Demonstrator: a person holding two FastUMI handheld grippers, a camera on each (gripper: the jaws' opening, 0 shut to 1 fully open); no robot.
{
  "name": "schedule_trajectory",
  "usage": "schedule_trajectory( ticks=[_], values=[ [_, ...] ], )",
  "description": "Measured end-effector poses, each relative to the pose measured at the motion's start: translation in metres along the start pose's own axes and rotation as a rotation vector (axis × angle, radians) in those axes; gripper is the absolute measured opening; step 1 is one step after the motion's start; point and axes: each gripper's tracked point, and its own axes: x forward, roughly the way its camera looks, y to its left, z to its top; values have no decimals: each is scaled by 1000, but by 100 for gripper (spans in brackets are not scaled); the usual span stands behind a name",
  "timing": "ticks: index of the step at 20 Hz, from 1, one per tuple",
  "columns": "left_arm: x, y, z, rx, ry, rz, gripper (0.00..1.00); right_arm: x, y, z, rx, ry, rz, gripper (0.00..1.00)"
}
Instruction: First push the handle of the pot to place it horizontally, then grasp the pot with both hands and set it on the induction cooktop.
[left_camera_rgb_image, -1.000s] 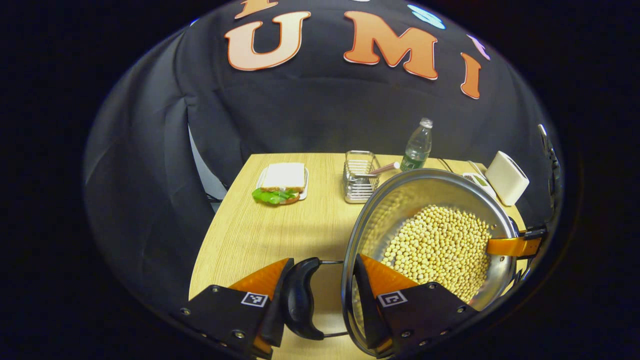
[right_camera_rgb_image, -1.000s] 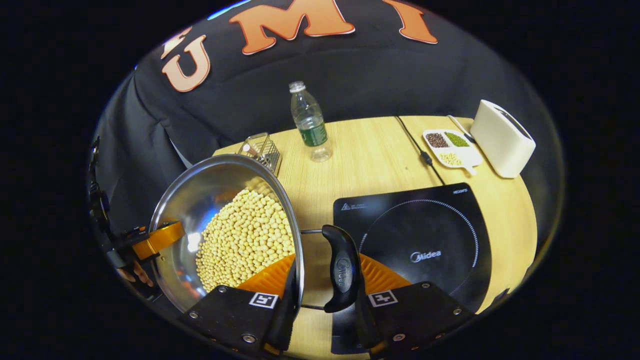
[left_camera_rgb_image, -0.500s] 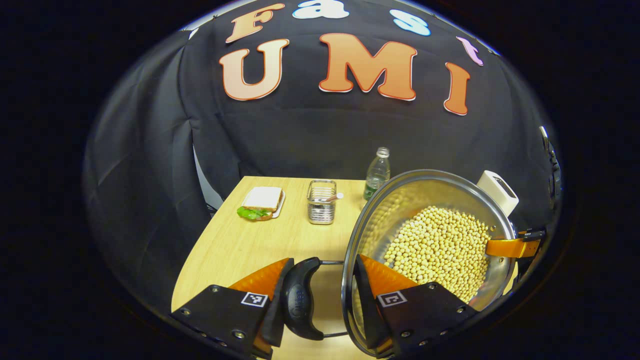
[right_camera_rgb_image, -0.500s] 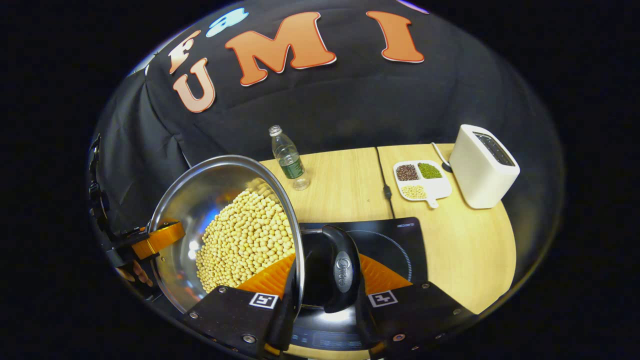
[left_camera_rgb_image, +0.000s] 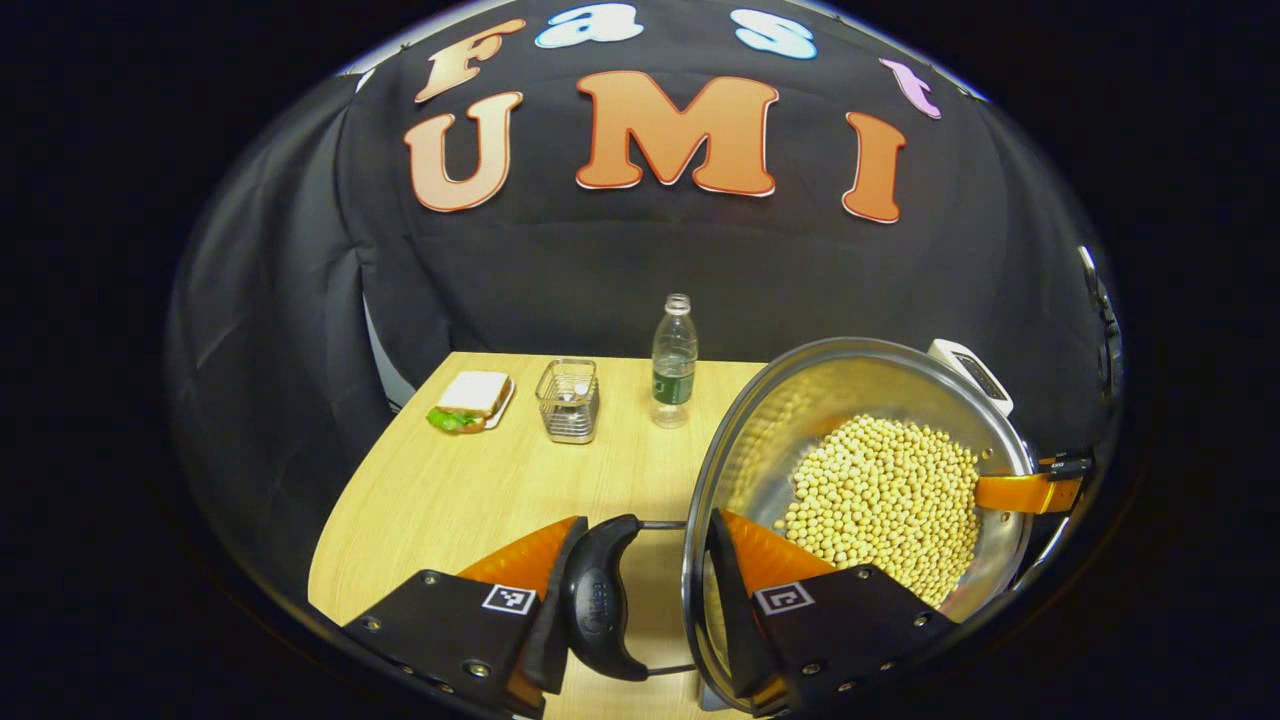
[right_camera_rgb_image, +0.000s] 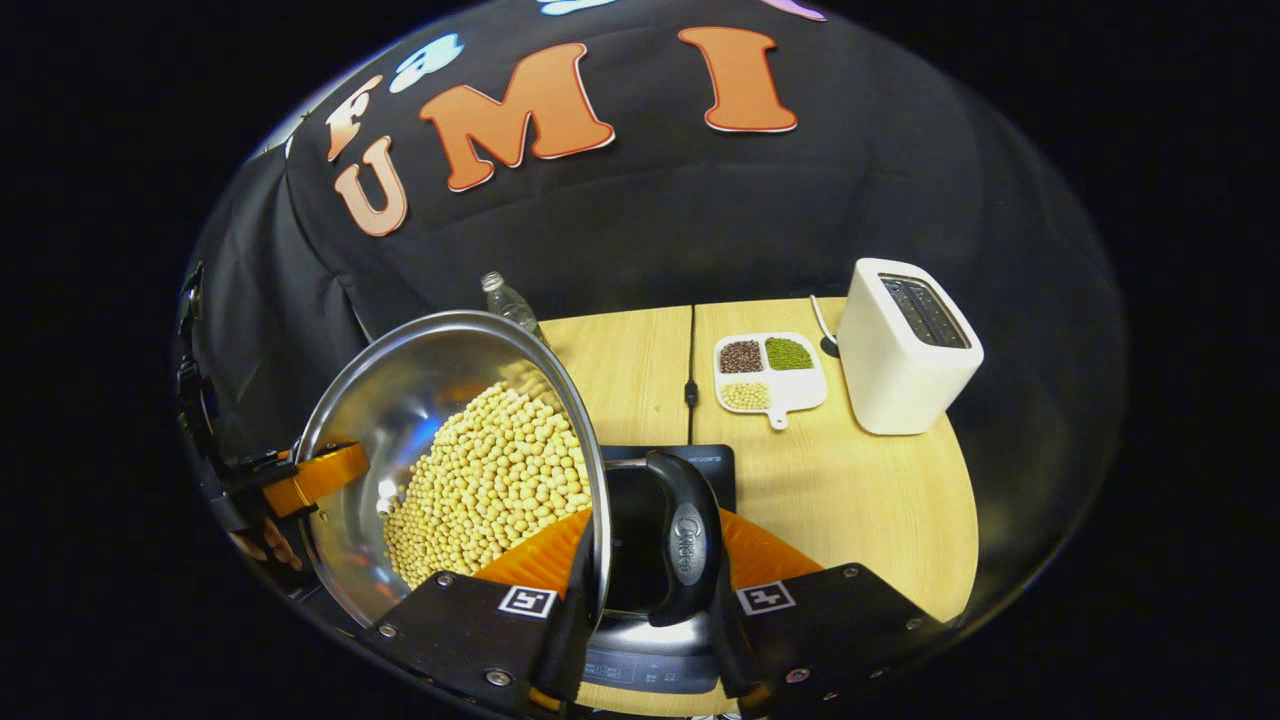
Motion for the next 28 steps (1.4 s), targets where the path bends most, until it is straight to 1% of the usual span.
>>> schedule_trajectory(
  ticks=[3,6,11,15,16,17,24,25,26,27,28],
  values=[
    [7,-6,-3,11,1,-33,64,0,-7,1,4,-3,-28,51],
    [13,-7,-6,43,9,-67,64,0,-9,-1,30,2,-57,51],
    [24,-13,-15,26,77,-102,64,-1,-11,-10,62,44,-103,51],
    [21,-9,-2,35,138,-110,65,-7,-10,-16,94,91,-132,51],
    [18,-4,2,37,149,-111,62,-7,-10,-18,102,100,-138,51],
    [18,-4,3,35,161,-111,65,-8,-9,-19,113,106,-143,51],
    [18,-7,7,56,221,-109,65,-10,-7,-22,162,125,-155,51],
    [17,-7,9,58,223,-109,62,-10,-7,-21,163,120,-156,51],
    [18,-8,7,53,219,-115,65,-10,-8,-19,164,106,-158,52],
    [18,-8,6,51,215,-115,65,-7,-7,-23,164,101,-155,55],
    [19,-7,3,49,218,-120,62,-6,-6,-23,164,101,-152,52]
  ],
)
